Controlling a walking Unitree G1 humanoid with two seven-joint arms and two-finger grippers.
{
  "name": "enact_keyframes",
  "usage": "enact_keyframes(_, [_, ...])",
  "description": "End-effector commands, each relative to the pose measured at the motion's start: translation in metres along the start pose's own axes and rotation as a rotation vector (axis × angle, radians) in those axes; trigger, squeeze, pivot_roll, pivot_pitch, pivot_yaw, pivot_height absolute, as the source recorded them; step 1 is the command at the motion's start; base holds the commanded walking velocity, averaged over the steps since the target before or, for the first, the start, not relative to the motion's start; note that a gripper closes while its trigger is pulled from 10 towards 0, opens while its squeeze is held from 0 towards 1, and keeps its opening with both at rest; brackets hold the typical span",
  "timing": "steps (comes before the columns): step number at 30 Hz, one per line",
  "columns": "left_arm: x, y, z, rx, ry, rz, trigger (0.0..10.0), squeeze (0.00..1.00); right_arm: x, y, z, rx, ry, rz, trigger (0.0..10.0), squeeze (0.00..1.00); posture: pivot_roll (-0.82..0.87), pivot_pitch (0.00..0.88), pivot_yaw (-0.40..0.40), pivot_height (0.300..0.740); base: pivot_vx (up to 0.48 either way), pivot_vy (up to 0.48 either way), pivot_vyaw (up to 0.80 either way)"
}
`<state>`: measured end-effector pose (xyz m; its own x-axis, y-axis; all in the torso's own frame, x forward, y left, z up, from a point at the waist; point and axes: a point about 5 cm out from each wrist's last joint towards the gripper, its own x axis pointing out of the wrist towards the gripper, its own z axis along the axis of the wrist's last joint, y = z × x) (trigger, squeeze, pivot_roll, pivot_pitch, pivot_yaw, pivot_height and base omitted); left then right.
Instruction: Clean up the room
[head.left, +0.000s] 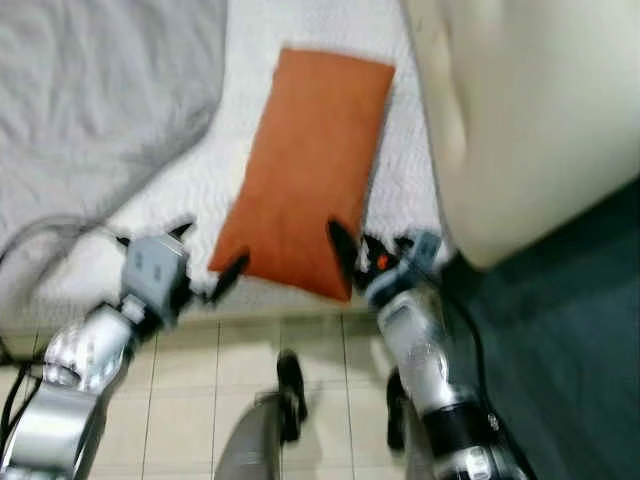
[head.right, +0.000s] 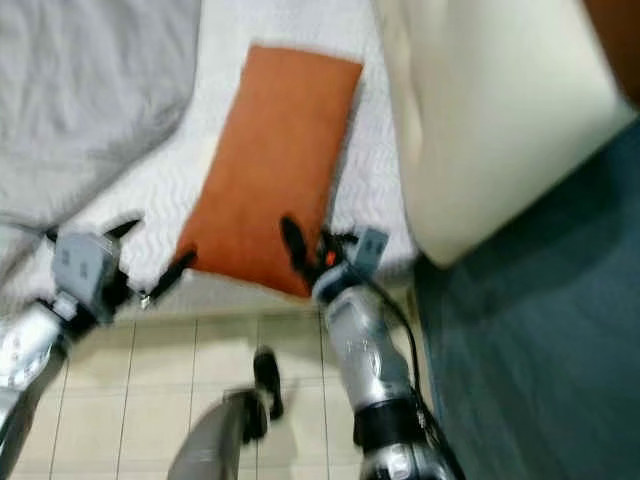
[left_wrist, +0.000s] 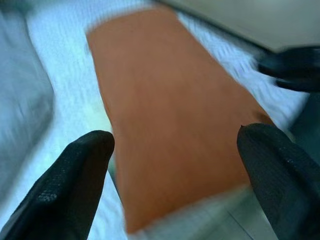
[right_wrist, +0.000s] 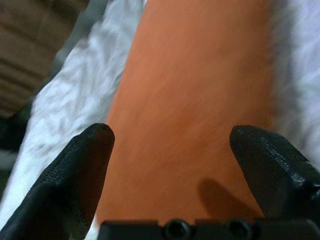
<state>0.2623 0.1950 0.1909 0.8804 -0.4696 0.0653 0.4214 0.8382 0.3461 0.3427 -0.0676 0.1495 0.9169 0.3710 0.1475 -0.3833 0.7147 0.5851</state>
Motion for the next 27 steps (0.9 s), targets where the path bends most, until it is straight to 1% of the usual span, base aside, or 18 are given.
enact_keyframes(1, [-0.010, -0.010, 0.003, -0.026, 0.035, -0.018, 10.0, 0.00, 0.000, -0.004, -0.017, 0.073, 0.060, -0.009, 10.0, 0.00, 0.04, 0.507, 0.053, 0.740, 0.000, 0.000, 0.00])
enact_keyframes(2, [-0.015, -0.016, 0.000, -0.031, 0.059, -0.023, 10.0, 0.00, 0.004, -0.004, -0.020, 0.098, 0.074, -0.003, 10.0, 0.00, 0.05, 0.519, 0.050, 0.740, 0.000, 0.000, 0.00])
enact_keyframes(3, [-0.023, -0.024, -0.009, -0.027, 0.096, -0.029, 10.0, 0.00, 0.008, -0.004, -0.023, 0.111, 0.093, -0.003, 10.0, 0.00, 0.05, 0.528, 0.048, 0.740, 0.000, 0.000, 0.00])
enact_keyframes(5, [-0.034, -0.034, -0.018, -0.025, 0.142, -0.044, 10.0, 0.00, 0.012, -0.004, -0.028, 0.125, 0.117, 0.001, 10.0, 0.00, 0.04, 0.536, 0.041, 0.740, 0.000, 0.000, 0.00])
enact_keyframes(6, [-0.036, -0.036, -0.020, -0.025, 0.152, -0.043, 10.0, 0.00, 0.014, -0.004, -0.029, 0.127, 0.121, 0.000, 10.0, 0.00, 0.05, 0.538, 0.040, 0.740, 0.000, 0.000, 0.00])
enact_keyframes(10, [-0.046, -0.036, -0.027, -0.008, 0.207, -0.009, 10.0, 0.00, 0.017, -0.006, -0.036, 0.114, 0.156, -0.018, 10.0, 0.00, 0.05, 0.556, 0.034, 0.740, 0.000, 0.000, 0.00])
enact_keyframes(13, [-0.049, -0.035, -0.026, -0.010, 0.222, 0.011, 10.0, 0.00, 0.017, -0.007, -0.042, 0.098, 0.179, -0.031, 10.0, 0.00, 0.06, 0.559, 0.034, 0.740, 0.000, 0.000, 0.00])
enact_keyframes(16, [-0.052, -0.036, -0.024, -0.015, 0.233, 0.024, 10.0, 0.00, 0.018, -0.010, -0.046, 0.106, 0.192, -0.050, 10.0, 0.00, 0.07, 0.554, 0.032, 0.740, 0.000, 0.000, 0.00])
enact_keyframes(17, [-0.054, -0.037, -0.024, -0.019, 0.237, 0.028, 10.0, 0.00, 0.018, -0.011, -0.047, 0.120, 0.195, -0.061, 8.5, 0.00, 0.07, 0.554, 0.031, 0.740, 0.000, 0.000, 0.00])
enact_keyframes(18, [-0.054, -0.038, -0.025, -0.023, 0.240, 0.029, 10.0, 0.00, 0.018, -0.012, -0.048, 0.135, 0.195, -0.071, 6.7, 0.00, 0.07, 0.553, 0.031, 0.740, 0.000, 0.000, 0.00])
enact_keyframes(19, [-0.054, -0.038, -0.025, -0.023, 0.240, 0.029, 10.0, 0.00, 0.018, -0.012, -0.048, 0.135, 0.195, -0.071, 6.7, 0.00, 0.07, 0.553, 0.031, 0.740, 0.000, 0.000, 0.00])
enact_keyframes(20, [-0.055, -0.038, -0.025, -0.025, 0.242, 0.031, 10.0, 0.00, 0.019, -0.013, -0.047, 0.145, 0.193, -0.081, 0.0, 0.00, 0.07, 0.553, 0.031, 0.740, 0.000, 0.000, 0.00])
enact_keyframes(22, [-0.055, -0.040, -0.025, -0.033, 0.242, 0.033, 10.0, 0.00, 0.020, -0.014, -0.047, 0.159, 0.192, -0.093, 0.0, 0.00, 0.07, 0.551, 0.028, 0.740, 0.000, 0.000, 0.00])
enact_keyframes(24, [-0.057, -0.048, -0.025, -0.053, 0.248, 0.023, 10.0, 0.00, 0.023, -0.014, -0.045, 0.159, 0.207, -0.094, 0.0, 0.00, 0.07, 0.551, 0.023, 0.740, 0.000, 0.000, 0.00])
enact_keyframes(25, [-0.057, -0.048, -0.025, -0.053, 0.248, 0.023, 10.0, 0.00, 0.023, -0.014, -0.045, 0.159, 0.207, -0.094, 0.0, 0.00, 0.07, 0.551, 0.023, 0.740, 0.000, 0.000, 0.00])
enact_keyframes(26, [-0.057, -0.051, -0.025, -0.059, 0.252, 0.019, 10.0, 0.00, 0.023, -0.014, -0.045, 0.154, 0.216, -0.088, 0.0, 0.00, 0.07, 0.551, 0.023, 0.740, 0.000, 0.000, 0.00])
enact_keyframes(27, [-0.059, -0.057, -0.025, -0.068, 0.257, 0.011, 10.0, 0.00, 0.024, -0.014, -0.044, 0.124, 0.231, -0.082, 0.0, 0.00, 0.08, 0.553, 0.016, 0.740, 0.000, 0.000, 0.00])
